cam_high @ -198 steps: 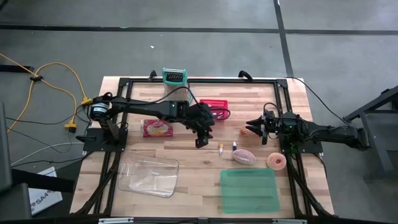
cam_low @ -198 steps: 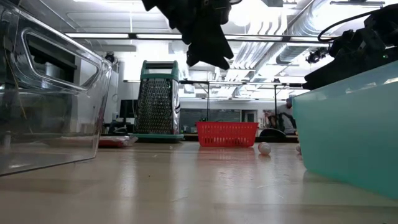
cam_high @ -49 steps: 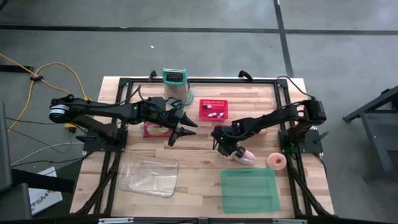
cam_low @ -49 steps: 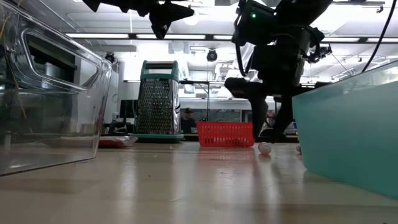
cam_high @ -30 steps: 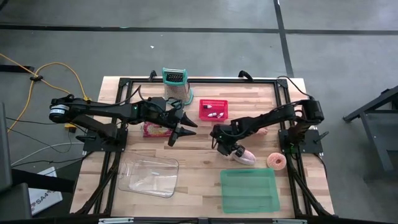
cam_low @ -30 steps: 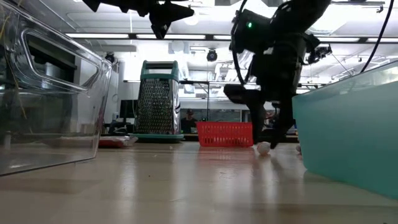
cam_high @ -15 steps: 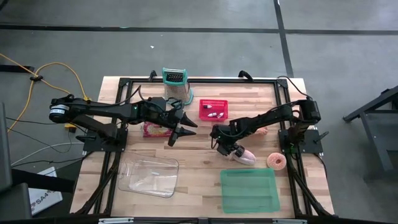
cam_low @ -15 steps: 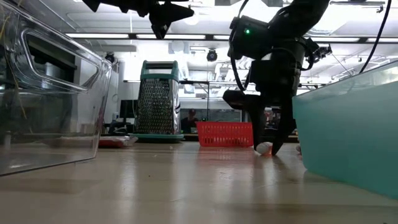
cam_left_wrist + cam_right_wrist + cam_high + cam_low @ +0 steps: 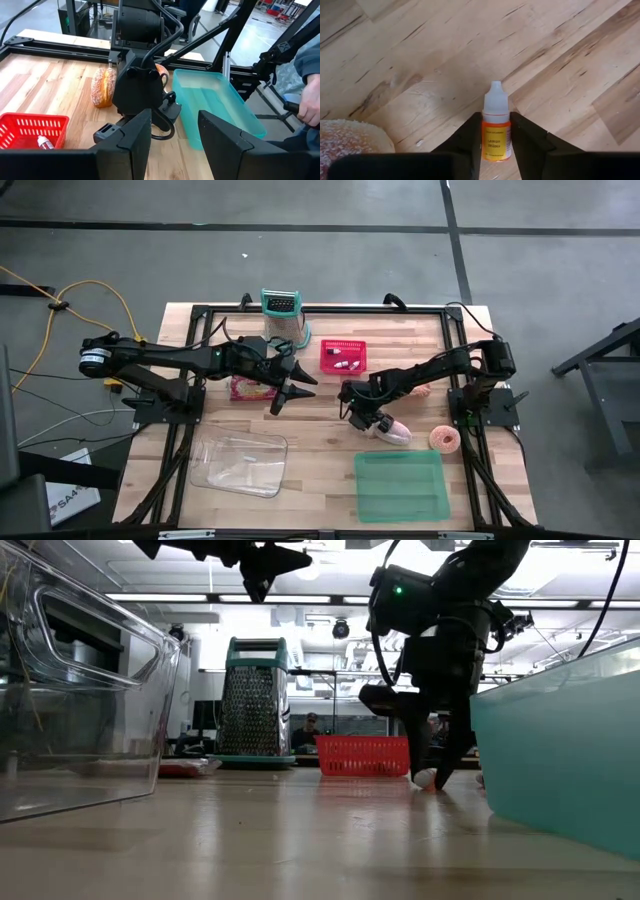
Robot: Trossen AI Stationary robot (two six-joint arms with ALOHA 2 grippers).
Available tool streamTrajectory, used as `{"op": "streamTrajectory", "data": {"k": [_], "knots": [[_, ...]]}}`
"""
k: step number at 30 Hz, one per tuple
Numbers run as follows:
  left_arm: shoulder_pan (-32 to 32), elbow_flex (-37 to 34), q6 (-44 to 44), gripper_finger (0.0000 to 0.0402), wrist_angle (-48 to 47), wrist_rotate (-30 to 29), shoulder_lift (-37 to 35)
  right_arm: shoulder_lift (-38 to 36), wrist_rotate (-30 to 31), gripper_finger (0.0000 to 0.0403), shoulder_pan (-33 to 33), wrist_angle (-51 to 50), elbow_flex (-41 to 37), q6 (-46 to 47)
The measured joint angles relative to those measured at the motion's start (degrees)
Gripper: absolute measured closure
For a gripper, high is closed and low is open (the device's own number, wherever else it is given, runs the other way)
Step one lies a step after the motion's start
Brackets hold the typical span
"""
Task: Pick & Place Food Item
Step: Put the food coloring into the red bin
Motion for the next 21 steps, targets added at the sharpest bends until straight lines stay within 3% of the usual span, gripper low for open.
{"op": "streamTrajectory", "data": {"k": [4,13,21], "knots": [[0.0,0.0,0.0,0.0244,0.0,0.0,0.0,0.0,0.1,0.0332,0.0,0.1,0.0,0.0],[0.0,0.0,0.0,0.0244,0.0,0.0,0.0,0.0,0.1,0.0321,0.0,-0.1,0.0,4.0],[0.0,0.0,0.0,0.0244,0.0,0.0,0.0,-5.5,1.0,0.0332,-0.2,-1.5,0.3,7.6]]}}
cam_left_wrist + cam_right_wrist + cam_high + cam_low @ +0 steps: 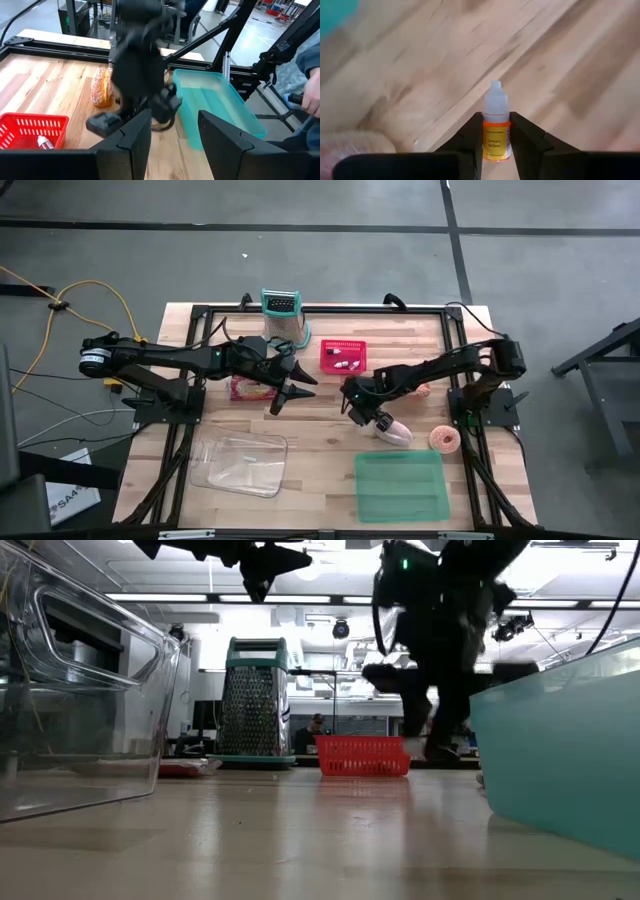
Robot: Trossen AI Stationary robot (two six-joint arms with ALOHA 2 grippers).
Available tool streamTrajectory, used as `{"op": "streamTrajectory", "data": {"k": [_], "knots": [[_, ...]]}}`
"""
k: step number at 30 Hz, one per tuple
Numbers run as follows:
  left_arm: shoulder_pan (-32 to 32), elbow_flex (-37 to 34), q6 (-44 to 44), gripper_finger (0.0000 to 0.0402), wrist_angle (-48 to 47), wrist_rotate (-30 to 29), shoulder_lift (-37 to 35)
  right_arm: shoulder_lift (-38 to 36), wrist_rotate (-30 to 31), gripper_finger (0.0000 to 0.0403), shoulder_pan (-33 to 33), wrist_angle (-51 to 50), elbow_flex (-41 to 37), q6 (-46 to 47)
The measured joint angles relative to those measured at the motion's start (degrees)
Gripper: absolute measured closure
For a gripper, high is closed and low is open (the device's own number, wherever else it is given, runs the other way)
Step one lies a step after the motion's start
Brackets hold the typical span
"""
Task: Pick & Place Food Item
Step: Put the food coloring into the red bin
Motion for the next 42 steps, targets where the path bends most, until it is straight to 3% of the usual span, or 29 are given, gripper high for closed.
{"op": "streamTrajectory", "data": {"k": [10,15,31,42], "knots": [[0.0,0.0,0.0,0.0244,-0.1,0.0,0.0,-10.3,-0.4,0.033,-6.9,0.3,3.4,8.5],[0.0,0.0,-0.7,0.0244,-0.2,0.0,0.0,-11.2,-1.2,0.033,-11.5,1.9,3.4,11.6],[0.0,0.0,-0.8,0.0244,-0.3,0.0,0.0,-3.1,-2.1,0.0328,-24.2,7.7,3.3,11.6],[0.0,0.0,-0.8,0.0244,-0.3,0.0,0.0,-0.4,-2.4,0.0328,-25.7,7.6,3.3,13.6]]}}
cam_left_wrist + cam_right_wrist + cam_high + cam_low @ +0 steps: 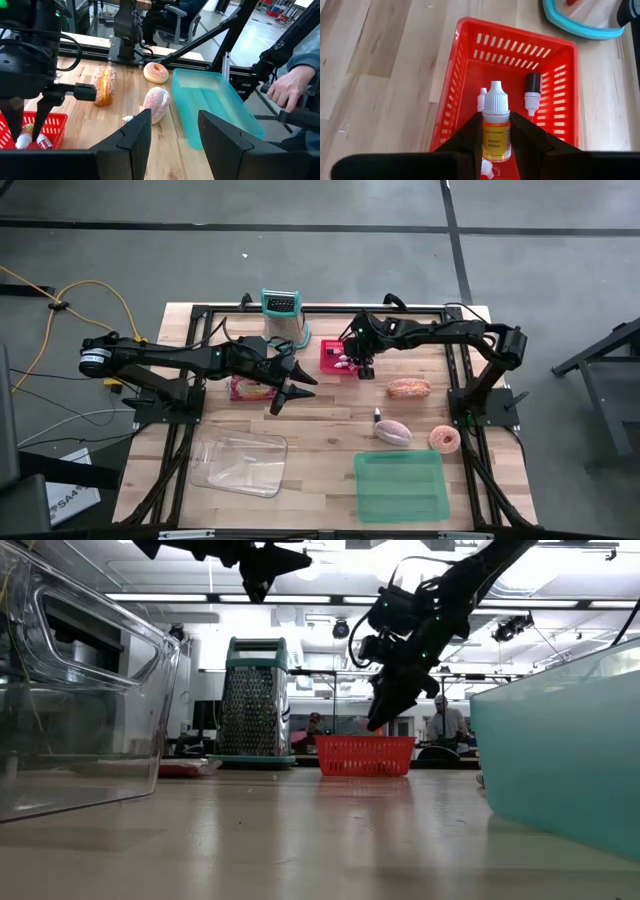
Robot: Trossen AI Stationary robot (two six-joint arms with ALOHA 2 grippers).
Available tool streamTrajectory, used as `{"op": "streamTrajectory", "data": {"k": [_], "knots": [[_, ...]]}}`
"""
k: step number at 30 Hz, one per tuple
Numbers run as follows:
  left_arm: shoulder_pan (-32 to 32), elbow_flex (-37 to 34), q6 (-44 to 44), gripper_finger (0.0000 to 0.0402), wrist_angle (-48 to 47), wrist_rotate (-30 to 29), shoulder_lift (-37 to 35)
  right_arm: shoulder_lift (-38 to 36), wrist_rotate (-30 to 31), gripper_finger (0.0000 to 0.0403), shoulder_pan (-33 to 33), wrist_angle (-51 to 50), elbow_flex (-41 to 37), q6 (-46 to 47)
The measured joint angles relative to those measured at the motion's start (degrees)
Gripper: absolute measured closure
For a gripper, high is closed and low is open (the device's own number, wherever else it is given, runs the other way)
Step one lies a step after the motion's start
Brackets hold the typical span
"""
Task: Pick & Place Food Item
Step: Put the food coloring into the red bin
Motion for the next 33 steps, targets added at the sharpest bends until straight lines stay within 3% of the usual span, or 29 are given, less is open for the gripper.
{"op": "streamTrajectory", "data": {"k": [17,33], "knots": [[0.0,0.0,0.0,0.0244,0.0,0.0,0.0,0.0,0.2,0.028,0.5,-0.7,0.0,3.0],[0.0,0.0,0.0,0.0244,-0.2,0.0,0.0,0.0,0.2,0.0282,0.5,-0.7,0.0,3.0]]}}
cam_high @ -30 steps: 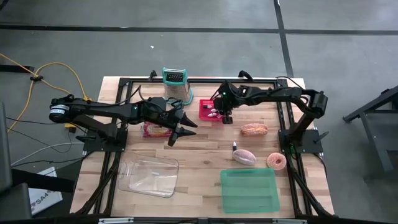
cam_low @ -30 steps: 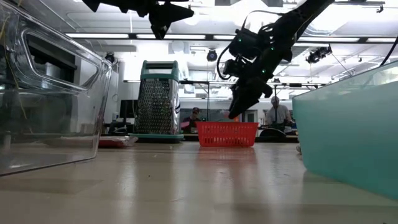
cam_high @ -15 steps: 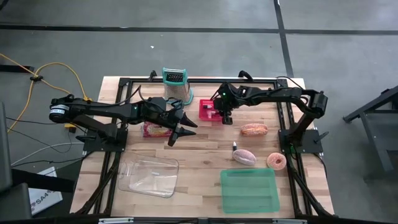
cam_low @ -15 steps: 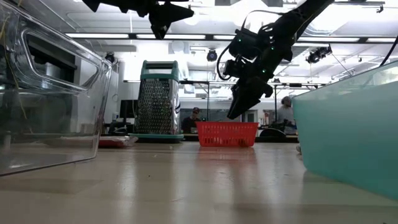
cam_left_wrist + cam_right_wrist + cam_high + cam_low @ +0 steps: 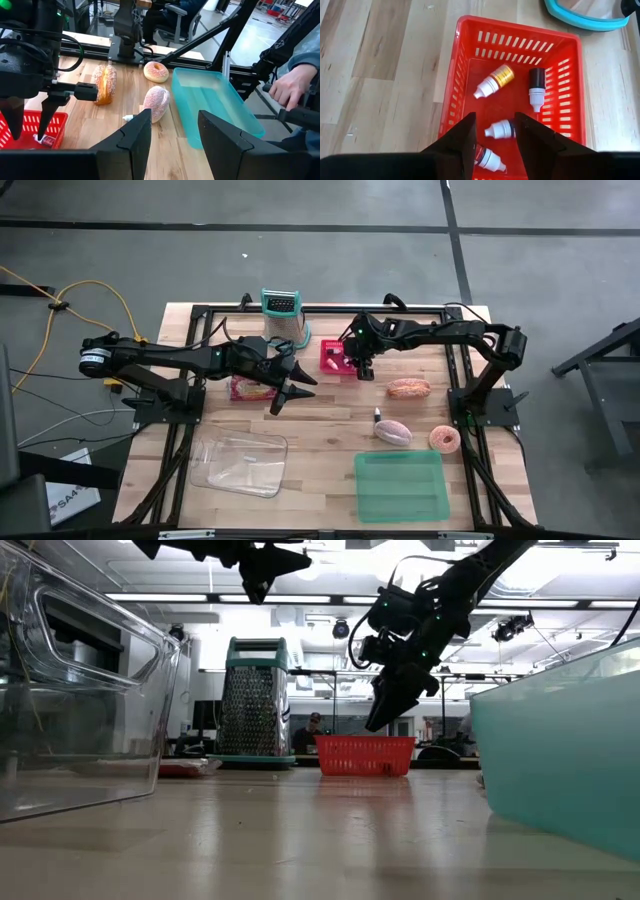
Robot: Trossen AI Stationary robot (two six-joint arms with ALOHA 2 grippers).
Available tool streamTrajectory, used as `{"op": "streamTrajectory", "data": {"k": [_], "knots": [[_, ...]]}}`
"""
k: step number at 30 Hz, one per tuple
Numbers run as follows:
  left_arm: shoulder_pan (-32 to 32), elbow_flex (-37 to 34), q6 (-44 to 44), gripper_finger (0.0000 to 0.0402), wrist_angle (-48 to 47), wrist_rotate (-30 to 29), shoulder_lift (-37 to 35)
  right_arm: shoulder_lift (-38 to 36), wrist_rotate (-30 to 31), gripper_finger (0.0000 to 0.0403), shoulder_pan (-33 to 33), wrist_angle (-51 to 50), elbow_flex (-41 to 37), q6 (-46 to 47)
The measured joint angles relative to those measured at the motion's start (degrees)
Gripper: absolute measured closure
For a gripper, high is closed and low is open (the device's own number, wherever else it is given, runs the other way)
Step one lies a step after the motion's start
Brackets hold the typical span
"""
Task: Pick & Place Food Item
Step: Put the food coloring into the red bin
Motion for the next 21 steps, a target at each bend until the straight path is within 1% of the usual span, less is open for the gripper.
{"op": "streamTrajectory", "data": {"k": [4,10,13,15,21], "knots": [[0.0,0.0,0.0,0.0244,0.0,0.0,0.0,-0.2,1.7,0.0282,0.7,-0.7,0.0,0.1],[0.0,0.0,0.0,0.0244,0.0,0.0,0.0,-2.3,10.5,0.0282,4.1,-4.6,0.0,1.7],[0.0,0.0,0.0,0.0244,0.0,0.0,0.0,-3.8,12.0,0.0282,6.5,-7.7,0.0,3.5],[0.0,0.0,0.0,0.0244,0.0,0.0,0.0,-4.7,11.9,0.0282,8.4,-9.1,0.0,6.7],[0.0,0.0,0.0,0.0244,0.0,0.0,0.0,-6.6,12.0,0.0282,14.8,-13.9,0.0,20.2]]}}
